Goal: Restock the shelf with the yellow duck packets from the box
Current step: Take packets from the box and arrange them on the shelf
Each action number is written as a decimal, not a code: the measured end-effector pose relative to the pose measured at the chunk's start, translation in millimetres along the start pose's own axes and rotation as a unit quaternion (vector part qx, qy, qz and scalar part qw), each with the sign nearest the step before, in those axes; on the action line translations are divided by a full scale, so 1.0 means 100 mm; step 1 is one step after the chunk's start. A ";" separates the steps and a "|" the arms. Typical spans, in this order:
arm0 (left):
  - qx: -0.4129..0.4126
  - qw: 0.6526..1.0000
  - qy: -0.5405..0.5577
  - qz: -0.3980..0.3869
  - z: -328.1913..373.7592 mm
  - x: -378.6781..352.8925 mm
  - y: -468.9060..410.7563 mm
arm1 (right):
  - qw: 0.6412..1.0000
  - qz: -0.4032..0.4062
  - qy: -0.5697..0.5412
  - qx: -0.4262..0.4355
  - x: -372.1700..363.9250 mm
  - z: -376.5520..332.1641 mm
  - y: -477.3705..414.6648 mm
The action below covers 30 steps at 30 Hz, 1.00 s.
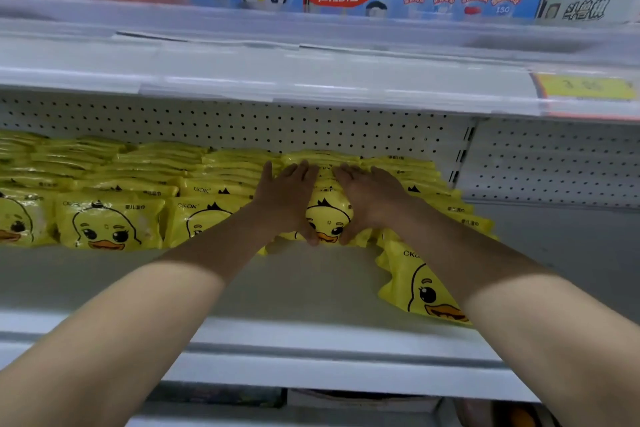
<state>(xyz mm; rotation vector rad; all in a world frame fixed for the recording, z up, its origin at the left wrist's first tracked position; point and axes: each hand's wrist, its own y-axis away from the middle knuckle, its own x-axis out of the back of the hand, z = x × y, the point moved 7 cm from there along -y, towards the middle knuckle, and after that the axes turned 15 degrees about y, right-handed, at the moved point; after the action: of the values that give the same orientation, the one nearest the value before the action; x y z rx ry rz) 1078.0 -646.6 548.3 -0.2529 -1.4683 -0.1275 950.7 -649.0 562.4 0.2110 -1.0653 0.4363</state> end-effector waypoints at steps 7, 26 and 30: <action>0.004 0.999 0.004 -0.031 0.02 -0.03 0.07 | 0.998 -0.061 0.004 0.016 -0.05 -0.01 0.05; -0.032 0.999 0.002 -0.024 -0.01 -0.02 0.06 | 0.997 -0.072 0.003 -0.013 -0.04 -0.01 0.09; -0.034 0.999 0.009 -0.019 -0.02 -0.01 0.10 | 0.997 -0.044 -0.058 -0.023 0.00 0.14 0.24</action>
<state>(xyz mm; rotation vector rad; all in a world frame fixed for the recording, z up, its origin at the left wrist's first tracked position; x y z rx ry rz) 1081.8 -637.8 546.7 -0.2776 -1.4537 -0.2105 929.5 -632.6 568.3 0.2441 -1.1732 0.3239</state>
